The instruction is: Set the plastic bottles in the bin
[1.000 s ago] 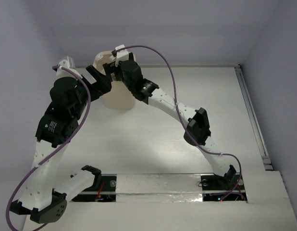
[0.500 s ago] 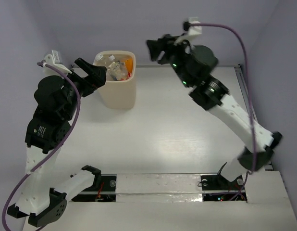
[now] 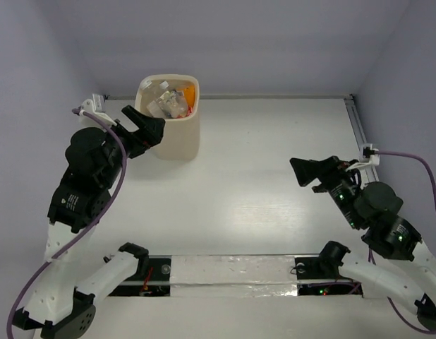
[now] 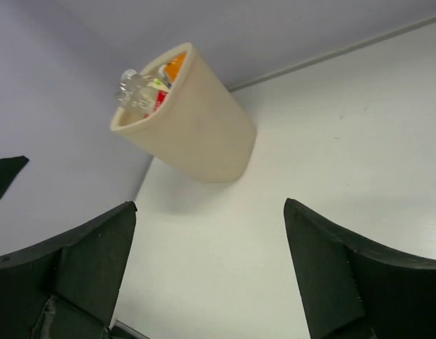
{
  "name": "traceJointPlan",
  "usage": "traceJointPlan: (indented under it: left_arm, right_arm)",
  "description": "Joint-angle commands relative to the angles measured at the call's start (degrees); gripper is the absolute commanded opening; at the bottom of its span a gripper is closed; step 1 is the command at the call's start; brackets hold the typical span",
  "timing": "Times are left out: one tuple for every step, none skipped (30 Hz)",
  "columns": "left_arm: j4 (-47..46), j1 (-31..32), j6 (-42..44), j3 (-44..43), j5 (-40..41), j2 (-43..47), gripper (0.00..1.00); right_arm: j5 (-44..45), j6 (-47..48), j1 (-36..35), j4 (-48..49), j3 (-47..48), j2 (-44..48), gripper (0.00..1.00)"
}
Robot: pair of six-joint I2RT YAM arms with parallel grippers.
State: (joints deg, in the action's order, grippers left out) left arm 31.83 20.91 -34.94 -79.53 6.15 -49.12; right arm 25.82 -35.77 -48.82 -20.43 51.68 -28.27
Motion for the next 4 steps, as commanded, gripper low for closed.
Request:
traceJointPlan:
  left_arm:
    - [-5.3,0.2,-2.0,1.9,-3.2,0.5,0.99]
    - [-6.1,0.2,-2.2,2.6,-4.1,0.6,0.99]
    - [-6.9,0.2,-2.8,3.8,-5.6,1.0,0.99]
    - [-7.6,0.2,-3.0,3.9,-5.8,1.0,0.99]
  right_arm:
    - [4.5,-1.0,-0.2,-4.6,3.2,-2.1,0.92]
    - [4.7,-0.3,-0.2,-4.7,4.4,-3.1,0.92]
    - [5.0,0.6,-0.2,-5.0,7.0,-4.1,0.93]
    - [5.5,1.2,-0.2,-5.2,8.5,-5.9,0.93]
